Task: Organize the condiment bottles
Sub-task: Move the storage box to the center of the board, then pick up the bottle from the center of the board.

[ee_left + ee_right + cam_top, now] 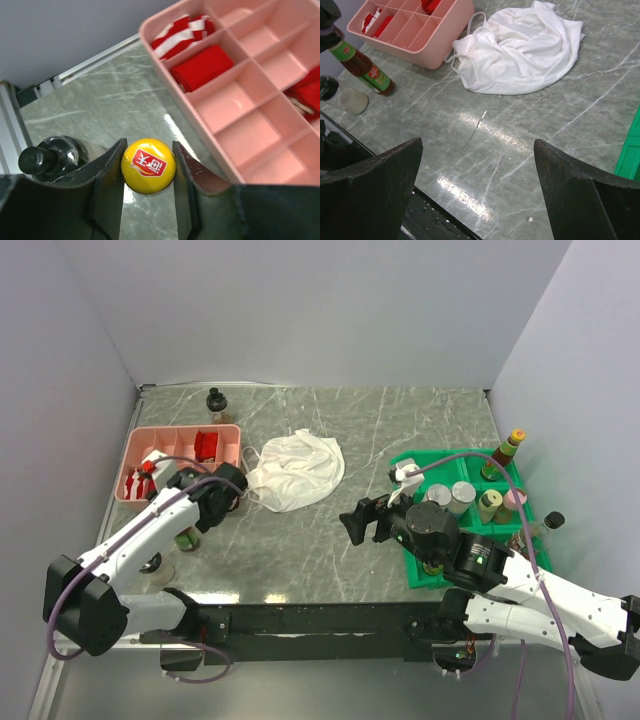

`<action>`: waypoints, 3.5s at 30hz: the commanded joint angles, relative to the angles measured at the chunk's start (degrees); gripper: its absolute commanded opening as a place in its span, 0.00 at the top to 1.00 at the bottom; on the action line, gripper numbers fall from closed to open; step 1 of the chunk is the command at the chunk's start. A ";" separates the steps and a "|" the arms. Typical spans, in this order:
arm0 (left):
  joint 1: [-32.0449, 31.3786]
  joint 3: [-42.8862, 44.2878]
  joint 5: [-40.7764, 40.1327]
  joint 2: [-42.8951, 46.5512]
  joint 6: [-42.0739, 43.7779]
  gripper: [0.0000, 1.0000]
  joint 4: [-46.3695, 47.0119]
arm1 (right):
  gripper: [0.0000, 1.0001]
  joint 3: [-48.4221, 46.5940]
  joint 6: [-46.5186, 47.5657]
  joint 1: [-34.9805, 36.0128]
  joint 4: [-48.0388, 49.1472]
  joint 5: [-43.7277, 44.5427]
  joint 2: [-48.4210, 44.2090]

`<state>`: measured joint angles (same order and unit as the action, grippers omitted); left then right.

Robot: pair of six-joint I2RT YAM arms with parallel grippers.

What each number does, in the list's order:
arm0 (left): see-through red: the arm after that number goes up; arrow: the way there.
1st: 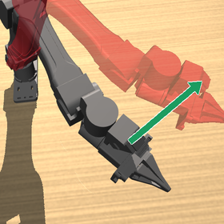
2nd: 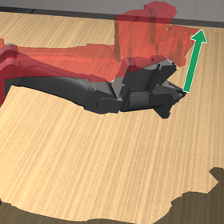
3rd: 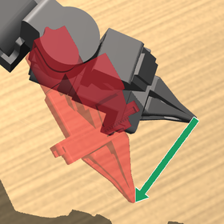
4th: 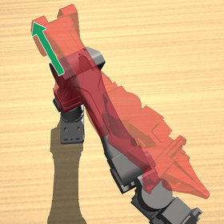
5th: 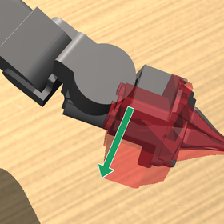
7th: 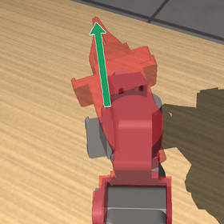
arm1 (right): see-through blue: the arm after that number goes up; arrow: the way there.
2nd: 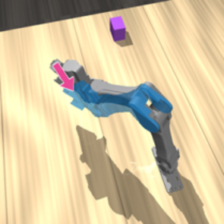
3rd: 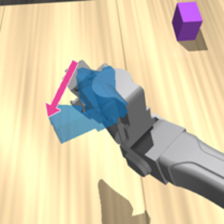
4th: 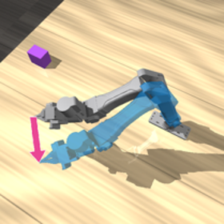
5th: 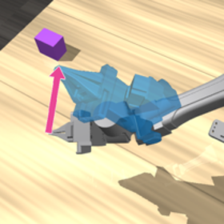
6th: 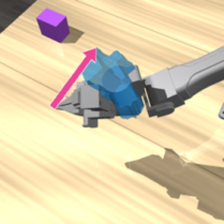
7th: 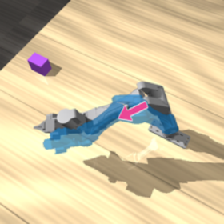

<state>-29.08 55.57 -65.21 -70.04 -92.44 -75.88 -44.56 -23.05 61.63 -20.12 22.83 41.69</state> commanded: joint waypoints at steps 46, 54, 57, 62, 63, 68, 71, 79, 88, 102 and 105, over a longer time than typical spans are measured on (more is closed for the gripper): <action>-36.05 -0.29 55.46 -10.82 84.01 0.12 97.68 | 0.00 1.23 -1.47 -0.36 -5.81 6.97 -15.06; -34.29 -0.29 50.54 -4.58 79.88 0.01 89.95 | 0.00 -0.62 -1.91 -0.28 -4.05 3.45 -13.13; -31.92 -1.77 50.44 -1.34 77.51 0.03 87.66 | 0.03 -0.97 -2.26 -0.37 -3.52 3.19 -12.16; -26.75 -4.50 47.72 5.16 73.73 0.03 82.03 | 0.06 -0.62 -2.27 -0.37 -1.50 3.53 -10.32; -25.86 -4.94 47.63 6.05 73.20 0.03 81.59 | 0.06 -0.45 -2.18 -0.28 -1.24 3.71 -9.53; -16.21 -2.33 45.35 8.96 67.75 0.03 72.92 | 0.14 1.13 -1.12 -0.28 1.57 3.98 -6.19; -11.81 3.55 42.73 6.60 68.27 0.03 66.33 | 0.16 1.23 -0.77 -0.89 3.41 3.27 -3.20; -11.17 10.00 31.72 2.10 75.48 0.03 62.60 | 0.21 1.14 0.20 -4.85 5.53 1.86 7.52; -11.09 1.47 32.96 8.51 76.10 0.03 69.28 | 0.34 4.12 0.20 -5.99 8.34 2.31 10.33; -13.19 0.51 30.94 9.57 79.88 0.03 72.09 | 1.00 -4.47 -1.47 -8.36 1.59 7.84 16.22; -13.19 -0.29 28.04 10.62 79.44 0.03 71.92 | 1.00 -13.24 1.15 -10.55 2.27 9.51 18.59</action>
<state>-41.87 55.61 -32.99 -60.73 -14.04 -6.42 -45.82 -23.22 53.91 -20.84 28.23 59.24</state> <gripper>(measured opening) 0.969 0.452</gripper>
